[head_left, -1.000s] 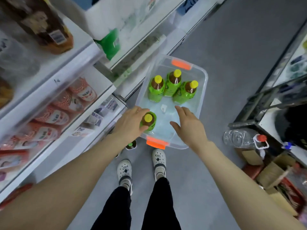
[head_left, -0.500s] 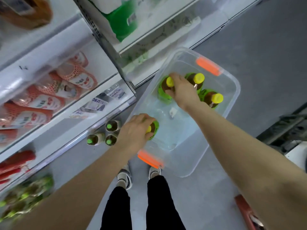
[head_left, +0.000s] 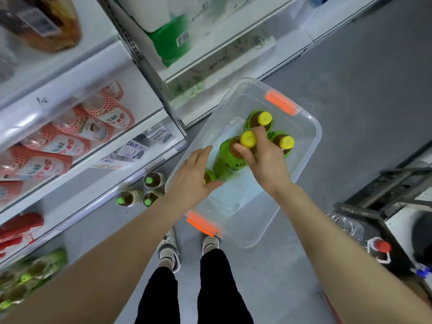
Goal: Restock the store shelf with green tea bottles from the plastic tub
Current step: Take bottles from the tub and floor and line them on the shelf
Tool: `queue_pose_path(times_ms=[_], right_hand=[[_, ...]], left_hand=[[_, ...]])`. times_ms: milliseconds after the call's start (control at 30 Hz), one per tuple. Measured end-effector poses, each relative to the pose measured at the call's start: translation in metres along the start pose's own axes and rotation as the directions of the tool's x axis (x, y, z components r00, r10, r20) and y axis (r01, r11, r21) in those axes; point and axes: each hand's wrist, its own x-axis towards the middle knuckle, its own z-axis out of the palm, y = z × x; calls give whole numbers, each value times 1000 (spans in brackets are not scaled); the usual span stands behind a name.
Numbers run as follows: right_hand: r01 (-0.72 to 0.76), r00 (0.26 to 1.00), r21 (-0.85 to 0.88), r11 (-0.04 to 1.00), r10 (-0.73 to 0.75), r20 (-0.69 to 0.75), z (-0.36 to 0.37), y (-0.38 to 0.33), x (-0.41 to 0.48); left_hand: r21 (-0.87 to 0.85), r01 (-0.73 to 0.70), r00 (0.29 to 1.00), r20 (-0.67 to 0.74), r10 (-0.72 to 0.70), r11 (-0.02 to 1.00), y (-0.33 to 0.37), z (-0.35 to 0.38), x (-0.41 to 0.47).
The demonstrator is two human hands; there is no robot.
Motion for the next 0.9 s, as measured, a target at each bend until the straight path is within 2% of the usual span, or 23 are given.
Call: queue_pose_path(times_ms=[67,167,233,333,400,433,500,567,633,767,900], right_hand=[[-26,1000,27,999,26,-9,-12,-8,-6],[-123,991,100,987,128,-45,-26,-12,-10],[-201,976,174,964,213,-53,-33,-11,-10],[-275,959,326,905,283,23,-38,-5,-3],[-297,952,358,885,303,40,-41,7,8],[-291,953,311,905,301,14,-43,18,14],[-245,969,38,969,245,-10,-47,49,24],[-221,947,-283,933,275,166,-42,77,30],[-151,897,-459,876,316,308,-34,93,31],[-99,938,-517,850,254,238,-28,88,32],[-45,947,-592,805,223,232,-19,70,24]], left_hand=[[-34,-17,1000,21,18,999,11,-1,5],[-228,-2,998,63,17,974,32,1,8],[-318,29,999,43,-16,948,43,1,8],[-362,36,999,1,-38,932,48,-3,5],[-405,83,996,13,-85,910,46,-4,2],[-432,123,992,19,-127,894,44,-4,0],[-491,195,976,14,-216,849,39,-4,-3],[-529,243,960,13,-278,813,32,-6,-6],[-546,270,951,20,-310,793,26,-8,-7],[-569,273,947,15,-322,775,22,-12,-9],[-563,299,936,16,-352,771,24,-15,-11]])
